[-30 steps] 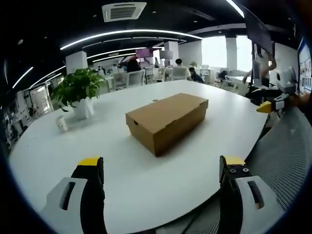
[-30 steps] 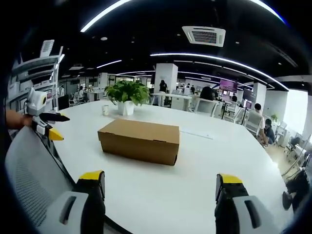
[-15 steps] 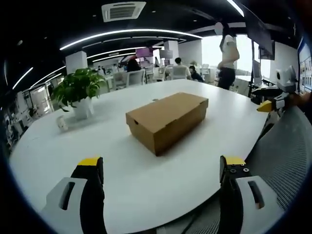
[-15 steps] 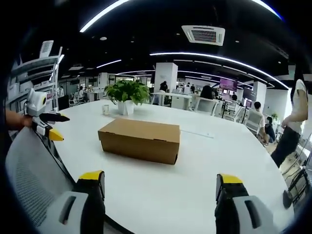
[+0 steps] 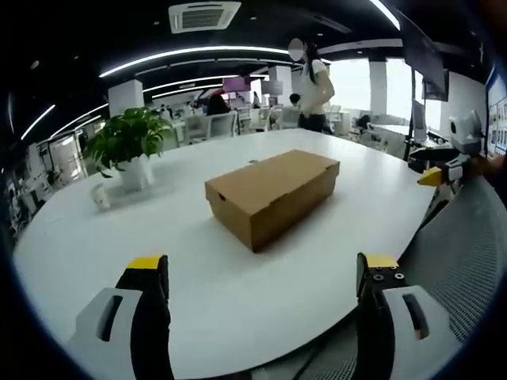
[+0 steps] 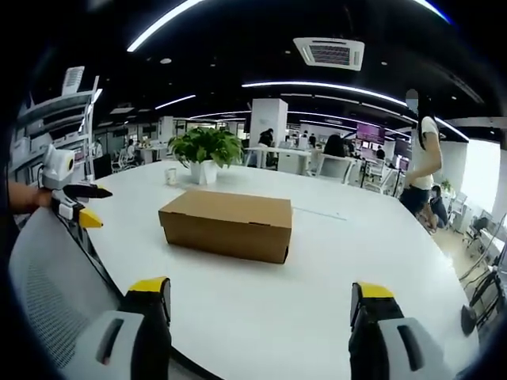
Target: Operate the shoe box by opening the lid, removing the specified soft item, and placing it in the target area until the item is outside and the box remains undamaged.
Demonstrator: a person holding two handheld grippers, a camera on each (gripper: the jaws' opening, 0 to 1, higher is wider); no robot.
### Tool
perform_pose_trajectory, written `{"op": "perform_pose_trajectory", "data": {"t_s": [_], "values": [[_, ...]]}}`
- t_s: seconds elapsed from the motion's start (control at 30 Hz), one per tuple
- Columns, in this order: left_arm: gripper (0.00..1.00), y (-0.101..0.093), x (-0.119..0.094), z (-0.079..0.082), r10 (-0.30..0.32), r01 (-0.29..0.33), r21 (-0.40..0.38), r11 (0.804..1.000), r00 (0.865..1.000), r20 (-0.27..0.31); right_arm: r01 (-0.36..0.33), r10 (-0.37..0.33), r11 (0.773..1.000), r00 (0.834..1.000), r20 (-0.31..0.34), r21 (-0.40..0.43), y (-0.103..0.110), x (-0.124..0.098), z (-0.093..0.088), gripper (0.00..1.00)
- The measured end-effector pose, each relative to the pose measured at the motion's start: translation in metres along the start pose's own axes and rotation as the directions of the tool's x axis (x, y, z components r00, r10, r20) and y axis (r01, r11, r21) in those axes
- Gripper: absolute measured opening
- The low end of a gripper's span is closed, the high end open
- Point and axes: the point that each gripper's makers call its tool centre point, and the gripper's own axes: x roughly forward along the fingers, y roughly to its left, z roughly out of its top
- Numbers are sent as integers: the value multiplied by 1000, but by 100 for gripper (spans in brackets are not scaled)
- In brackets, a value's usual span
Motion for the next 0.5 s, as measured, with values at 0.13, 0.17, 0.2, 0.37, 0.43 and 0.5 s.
{"op": "perform_pose_trajectory", "data": {"t_s": [0.13, 0.17, 0.2, 0.37, 0.43, 0.5], "values": [[98, -1, 0, 0, -1, 1, 4, 1000, 1000, -2, -1, 1, 1000, 1000, -3, 0, 0, 0, 0, 94], [98, -1, 0, 0, -1, 1, 7, 1000, 1000, -3, -2, 2, 1000, 1000, -4, -1, 1, 0, -1, 94], [98, -1, 0, 0, -1, 1, 9, 1000, 1000, -3, -3, 3, 1000, 1000, -4, -3, 1, 0, -1, 94], [99, -1, 0, 0, 1, -1, 6, 1000, 1000, -3, -8, 8, 1000, 1000, -12, -4, 2, 0, -1, 94], [99, -1, 0, 0, 1, -1, 6, 1000, 1000, -4, -11, 11, 1000, 1000, -15, -3, 2, 0, -2, 95], [99, -1, 0, 0, -1, 1, 5, 1000, 1000, -4, -14, 14, 1000, 1000, -17, -3, 3, 1, -2, 95]]}}
